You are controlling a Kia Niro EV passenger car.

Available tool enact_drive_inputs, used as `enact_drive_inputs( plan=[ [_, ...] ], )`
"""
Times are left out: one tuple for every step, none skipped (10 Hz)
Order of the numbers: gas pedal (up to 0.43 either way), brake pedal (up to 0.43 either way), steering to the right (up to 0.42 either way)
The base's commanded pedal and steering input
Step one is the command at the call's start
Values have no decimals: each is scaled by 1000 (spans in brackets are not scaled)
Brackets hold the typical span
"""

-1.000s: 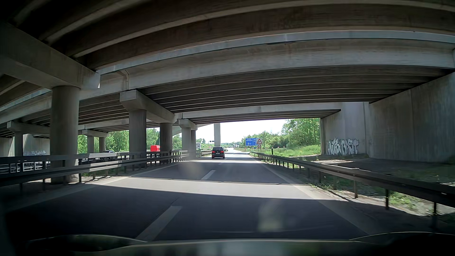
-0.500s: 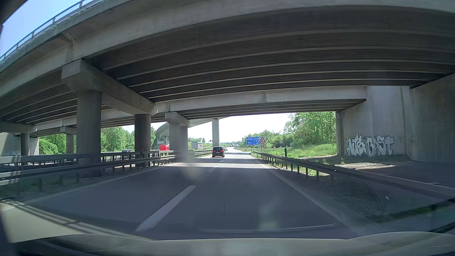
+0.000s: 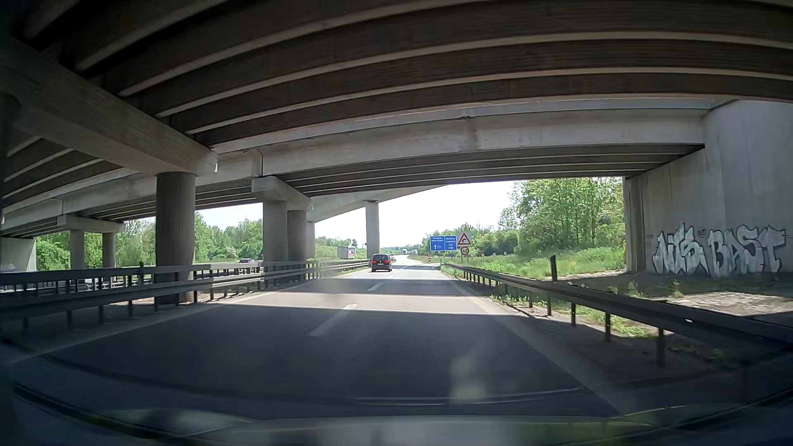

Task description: Follow the waypoints while adhering to traffic rules and regulations

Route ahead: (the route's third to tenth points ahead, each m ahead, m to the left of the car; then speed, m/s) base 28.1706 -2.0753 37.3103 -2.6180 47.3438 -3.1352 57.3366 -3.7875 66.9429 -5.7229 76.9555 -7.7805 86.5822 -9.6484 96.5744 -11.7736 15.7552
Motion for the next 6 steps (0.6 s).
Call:
enact_drive_inputs(
  plan=[
    [118, 0, -3],
    [118, 0, -3],
    [118, 0, -2],
    [118, 0, -3],
    [118, 0, -3],
    [138, 0, -2]
  ],
)
